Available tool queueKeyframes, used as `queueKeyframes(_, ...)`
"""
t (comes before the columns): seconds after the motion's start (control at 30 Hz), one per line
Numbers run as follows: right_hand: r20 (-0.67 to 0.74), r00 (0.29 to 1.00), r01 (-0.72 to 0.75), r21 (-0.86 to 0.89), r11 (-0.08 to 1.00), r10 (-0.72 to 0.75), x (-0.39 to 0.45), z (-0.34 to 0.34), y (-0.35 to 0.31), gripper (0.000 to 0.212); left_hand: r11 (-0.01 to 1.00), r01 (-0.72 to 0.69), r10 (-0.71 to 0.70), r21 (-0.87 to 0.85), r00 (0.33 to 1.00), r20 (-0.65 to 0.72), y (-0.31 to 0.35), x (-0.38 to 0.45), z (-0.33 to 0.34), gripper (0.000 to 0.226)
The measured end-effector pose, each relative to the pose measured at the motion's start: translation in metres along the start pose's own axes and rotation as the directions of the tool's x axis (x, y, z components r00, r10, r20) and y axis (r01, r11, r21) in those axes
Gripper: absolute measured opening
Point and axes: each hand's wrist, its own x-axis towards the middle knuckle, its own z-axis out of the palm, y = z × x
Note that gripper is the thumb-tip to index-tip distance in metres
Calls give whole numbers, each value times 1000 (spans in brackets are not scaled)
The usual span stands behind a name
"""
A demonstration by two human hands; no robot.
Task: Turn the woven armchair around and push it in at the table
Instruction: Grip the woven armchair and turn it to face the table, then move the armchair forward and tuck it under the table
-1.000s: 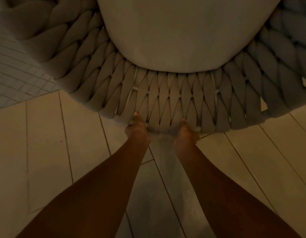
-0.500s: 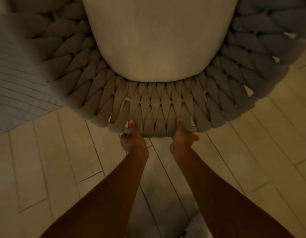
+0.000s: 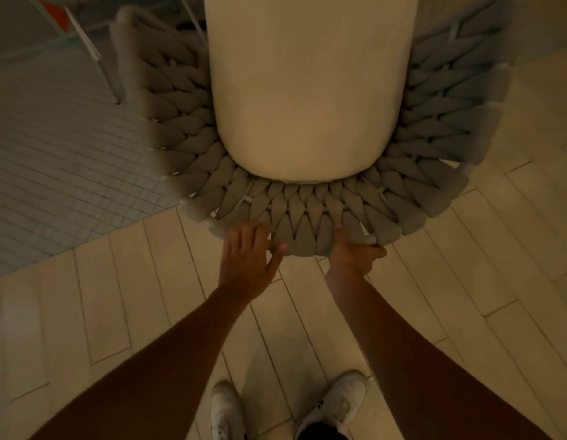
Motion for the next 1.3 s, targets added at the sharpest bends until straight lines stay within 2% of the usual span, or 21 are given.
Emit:
queueKeyframes(0.07, 7, 998, 60, -23, 998, -60, -5, -9, -20, 77, 972, -231, 224, 32, 962, 153, -11, 18, -13, 82)
queueKeyframes(0.1, 10, 997, 79, -29, 996, -79, -6, -12, -30, 76, 949, -309, 292, 55, 934, 207, -14, 29, -18, 92)
queueKeyframes(0.17, 16, 993, 118, -26, 993, -118, -7, -16, -47, 74, 918, -378, 337, 116, 902, 270, -12, 51, -25, 94)
queueKeyframes(0.27, 82, 980, 181, -6, 983, -180, -6, -17, -69, 73, 933, -309, 261, 186, 934, 246, 5, 84, -33, 90)
queueKeyframes(0.37, 157, 953, 271, -71, 960, -258, -7, -15, -91, 73, 949, -237, 199, 208, 962, 188, 17, 112, -40, 85)
queueKeyframes(0.43, 128, 916, 396, -152, 906, -379, -8, -11, -107, 77, 942, -243, 205, 232, 963, 176, 16, 128, -44, 85)
queueKeyframes(0.47, 100, 872, 488, -220, 845, -478, -9, -10, -114, 80, 937, -251, 213, 245, 962, 171, 13, 134, -46, 86)
queueKeyframes(0.5, 107, 789, 606, -292, 740, -605, -10, -9, -123, 83, 932, -259, 221, 253, 961, 168, 11, 142, -48, 87)
queueKeyframes(0.53, 172, 667, 729, -351, 588, -725, -10, -9, -131, 84, 927, -270, 232, 259, 958, 166, 10, 149, -49, 87)
queueKeyframes(0.57, 291, 529, 827, -386, 408, -797, -7, -8, -140, 86, 923, -281, 242, 263, 955, 169, 8, 156, -49, 87)
queueKeyframes(0.6, 442, 391, 891, -404, 210, -807, -1, -6, -149, 90, 920, -288, 246, 265, 952, 180, 7, 163, -48, 87)
queueKeyframes(0.67, 737, 149, 910, -363, -200, -659, 19, -3, -170, 97, 921, -291, 247, 259, 950, 191, 3, 176, -48, 88)
queueKeyframes(0.7, 842, 84, 883, -311, -352, -533, 29, 0, -182, 98, 921, -296, 258, 254, 950, 175, 0, 183, -48, 88)
queueKeyframes(0.77, 944, 73, 833, -235, -501, -321, 45, 13, -202, 95, 917, -309, 284, 253, 950, 129, -5, 195, -47, 85)
queueKeyframes(0.8, 959, 92, 820, -226, -525, -268, 50, 22, -209, 90, 917, -309, 287, 253, 950, 121, -6, 202, -47, 84)
queueKeyframes(0.87, 950, 105, 806, -254, -535, -293, 53, 37, -219, 67, 920, -296, 268, 257, 954, 137, -8, 215, -47, 88)
queueKeyframes(0.93, 925, 40, 810, -251, -531, -377, 57, 50, -227, 40, 926, -283, 255, 249, 957, 136, -11, 229, -46, 90)
queueKeyframes(0.97, 912, 8, 817, -241, -523, -409, 59, 56, -231, 34, 929, -280, 258, 240, 959, 121, -13, 237, -46, 90)
queueKeyframes(1.1, 889, -39, 825, -229, -517, -457, 68, 78, -254, 29, 925, -289, 284, 248, 957, 53, -18, 270, -50, 80)
queueKeyframes(1.23, 923, 5, 809, -230, -541, -385, 75, 103, -283, 33, 950, -256, 256, 181, 966, 24, -21, 305, -52, 70)
queueKeyframes(1.3, 917, -12, 797, -232, -558, -399, 82, 116, -300, 32, 957, -241, 244, 161, 970, 2, -24, 325, -51, 73)
